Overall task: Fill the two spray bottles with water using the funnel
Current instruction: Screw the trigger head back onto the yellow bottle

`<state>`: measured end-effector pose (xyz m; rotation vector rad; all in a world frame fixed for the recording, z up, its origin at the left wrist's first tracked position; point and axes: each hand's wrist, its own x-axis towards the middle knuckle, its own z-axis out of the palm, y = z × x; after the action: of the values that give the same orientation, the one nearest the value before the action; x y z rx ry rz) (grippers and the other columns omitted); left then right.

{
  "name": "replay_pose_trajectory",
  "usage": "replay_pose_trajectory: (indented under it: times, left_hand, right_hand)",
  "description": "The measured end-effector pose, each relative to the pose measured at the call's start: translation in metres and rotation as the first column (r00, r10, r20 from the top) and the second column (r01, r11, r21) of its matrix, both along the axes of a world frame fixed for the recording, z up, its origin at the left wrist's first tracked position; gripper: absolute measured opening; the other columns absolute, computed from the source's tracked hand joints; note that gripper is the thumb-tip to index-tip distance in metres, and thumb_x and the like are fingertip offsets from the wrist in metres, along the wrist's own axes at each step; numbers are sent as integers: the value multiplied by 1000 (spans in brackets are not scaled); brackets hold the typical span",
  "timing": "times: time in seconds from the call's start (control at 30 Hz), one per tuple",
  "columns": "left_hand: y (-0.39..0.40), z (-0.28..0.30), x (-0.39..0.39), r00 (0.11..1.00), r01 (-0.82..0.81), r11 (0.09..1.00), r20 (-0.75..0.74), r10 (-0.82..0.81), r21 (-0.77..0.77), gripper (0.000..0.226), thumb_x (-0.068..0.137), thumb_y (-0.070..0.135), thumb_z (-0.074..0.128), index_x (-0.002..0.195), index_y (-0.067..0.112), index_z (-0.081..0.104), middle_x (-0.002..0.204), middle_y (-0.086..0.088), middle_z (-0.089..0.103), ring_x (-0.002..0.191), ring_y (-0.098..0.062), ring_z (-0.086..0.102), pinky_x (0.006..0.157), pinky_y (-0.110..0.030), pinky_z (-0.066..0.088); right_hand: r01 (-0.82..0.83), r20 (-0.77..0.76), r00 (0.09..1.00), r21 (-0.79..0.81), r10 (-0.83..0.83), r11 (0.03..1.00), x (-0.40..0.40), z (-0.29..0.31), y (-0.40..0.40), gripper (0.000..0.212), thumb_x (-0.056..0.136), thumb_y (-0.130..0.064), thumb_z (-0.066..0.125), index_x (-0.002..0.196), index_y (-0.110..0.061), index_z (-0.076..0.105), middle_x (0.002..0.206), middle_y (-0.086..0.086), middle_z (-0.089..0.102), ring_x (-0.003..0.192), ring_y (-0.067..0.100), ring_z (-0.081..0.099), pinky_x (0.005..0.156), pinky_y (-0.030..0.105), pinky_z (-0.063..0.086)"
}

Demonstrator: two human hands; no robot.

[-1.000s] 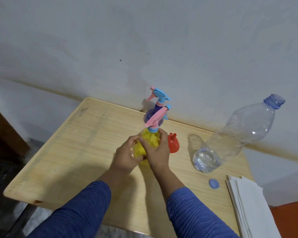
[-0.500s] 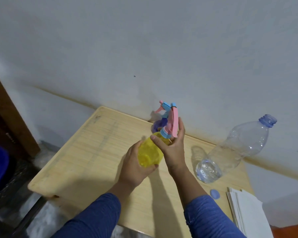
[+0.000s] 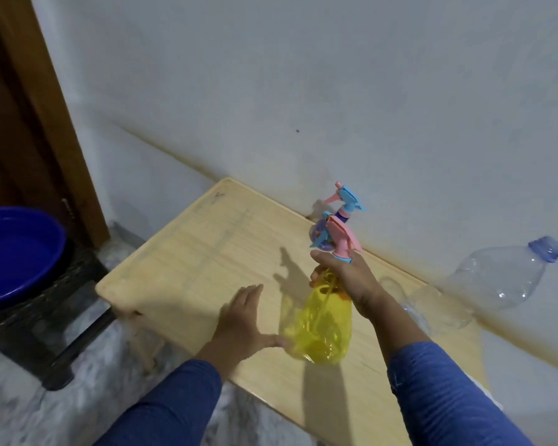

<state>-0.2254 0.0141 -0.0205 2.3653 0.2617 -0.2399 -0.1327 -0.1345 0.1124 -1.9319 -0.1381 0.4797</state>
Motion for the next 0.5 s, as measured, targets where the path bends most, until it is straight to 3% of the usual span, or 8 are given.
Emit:
replay_pose_trajectory:
  times: [0.1,0.17,0.27,0.4,0.5]
  left_hand:
    - [8,-15,-5,979,-72,975,-170,109,212,115,72,68,58,148,15,-10,157,-4,-14,144,-25,-14,115,-47,3]
    - [8,-24,-11,968,-100,955,-195,159,280,111,77,67,52,147,12,-14,155,-6,-21,143,-28,-19,117,-47,0]
    - [4,-33,-13,962,-90,938,-213,168,334,109,78,73,41,146,12,-18,154,-5,-27,142,-28,-23,116,-46,-4]
    - [3,-39,-11,960,-78,924,-223,171,375,109,77,76,37,146,13,-19,153,-4,-27,141,-27,-23,115,-46,-5]
    - [3,-39,-11,957,-70,916,-233,174,395,109,77,76,37,146,13,-18,154,-4,-27,142,-27,-23,115,-45,-5]
  right_hand:
    - [-119,-112,987,-65,112,991,4,-10,-4,20,90,-32,55,106,-20,54,73,15,69,66,25,66,57,26,51]
    - [-167,-201,969,-87,147,982,3,-19,-8,23,89,-31,54,108,-17,53,78,16,69,70,27,67,56,26,51]
    - [-211,-301,941,-160,156,964,2,-33,-13,26,84,-29,59,102,-11,57,88,19,69,74,30,66,61,30,53]
    - [-220,-344,924,-127,165,967,1,-48,-17,18,81,-18,62,96,-8,61,86,13,64,75,32,63,73,42,53]
    - [-220,-380,906,-44,187,975,-2,-54,-21,8,86,-11,58,94,-12,60,86,10,65,69,28,65,63,36,57]
